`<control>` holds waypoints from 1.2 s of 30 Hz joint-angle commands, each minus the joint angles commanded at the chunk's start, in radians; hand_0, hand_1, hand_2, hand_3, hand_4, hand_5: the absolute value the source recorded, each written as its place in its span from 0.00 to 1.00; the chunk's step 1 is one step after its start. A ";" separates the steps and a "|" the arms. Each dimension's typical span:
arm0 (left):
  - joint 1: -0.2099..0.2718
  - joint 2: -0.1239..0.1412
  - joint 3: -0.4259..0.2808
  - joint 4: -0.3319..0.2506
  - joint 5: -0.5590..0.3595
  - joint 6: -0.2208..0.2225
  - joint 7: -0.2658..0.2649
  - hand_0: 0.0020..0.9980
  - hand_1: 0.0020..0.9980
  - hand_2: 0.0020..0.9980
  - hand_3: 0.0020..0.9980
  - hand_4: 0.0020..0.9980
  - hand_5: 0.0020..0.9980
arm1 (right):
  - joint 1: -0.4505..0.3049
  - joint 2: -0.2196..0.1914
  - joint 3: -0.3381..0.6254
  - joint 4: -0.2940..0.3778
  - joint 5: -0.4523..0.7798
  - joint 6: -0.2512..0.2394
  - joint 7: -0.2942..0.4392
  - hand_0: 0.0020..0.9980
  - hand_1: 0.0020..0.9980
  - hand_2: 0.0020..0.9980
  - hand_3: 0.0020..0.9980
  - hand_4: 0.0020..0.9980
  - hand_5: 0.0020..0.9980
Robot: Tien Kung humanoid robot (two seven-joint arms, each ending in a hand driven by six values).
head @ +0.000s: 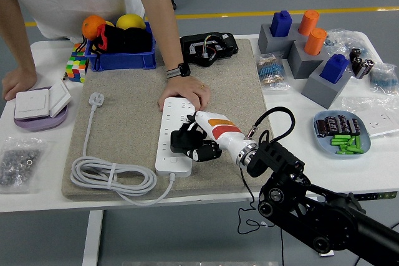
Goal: Press the white button,pick up the black plug,place it near the board,insert it into the board
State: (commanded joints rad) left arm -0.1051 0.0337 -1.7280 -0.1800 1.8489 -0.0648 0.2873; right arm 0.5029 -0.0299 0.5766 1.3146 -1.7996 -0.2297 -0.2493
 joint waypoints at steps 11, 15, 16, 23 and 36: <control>0.002 -0.001 -0.001 0.000 0.003 -0.001 0.000 0.62 0.63 0.64 0.70 0.56 0.40 | 0.003 0.011 -0.003 -0.025 0.001 -0.004 0.006 0.40 0.39 0.43 0.53 0.78 0.00; 0.002 -0.001 -0.001 0.000 0.000 0.000 0.000 0.62 0.63 0.64 0.70 0.56 0.40 | 0.007 0.013 0.004 -0.029 -0.001 -0.004 0.008 0.40 0.39 0.43 0.53 0.78 0.00; 0.001 -0.001 -0.001 0.000 0.000 0.000 0.000 0.62 0.63 0.64 0.70 0.56 0.40 | 0.008 0.013 0.006 -0.029 -0.002 -0.004 0.008 0.40 0.39 0.42 0.53 0.78 0.00; 0.000 -0.001 -0.003 0.000 0.000 0.001 -0.001 0.62 0.63 0.64 0.70 0.56 0.40 | 0.012 0.009 0.024 -0.022 -0.010 0.002 0.003 0.40 0.39 0.42 0.53 0.78 0.00; 0.000 -0.002 -0.004 0.000 -0.001 0.002 -0.001 0.63 0.63 0.64 0.70 0.56 0.40 | 0.011 0.007 0.019 -0.010 -0.006 0.017 -0.007 0.40 0.38 0.42 0.53 0.78 0.00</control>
State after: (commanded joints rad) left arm -0.1048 0.0319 -1.7322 -0.1800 1.8478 -0.0632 0.2863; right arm 0.5141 -0.0232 0.5952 1.3048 -1.8061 -0.2123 -0.2562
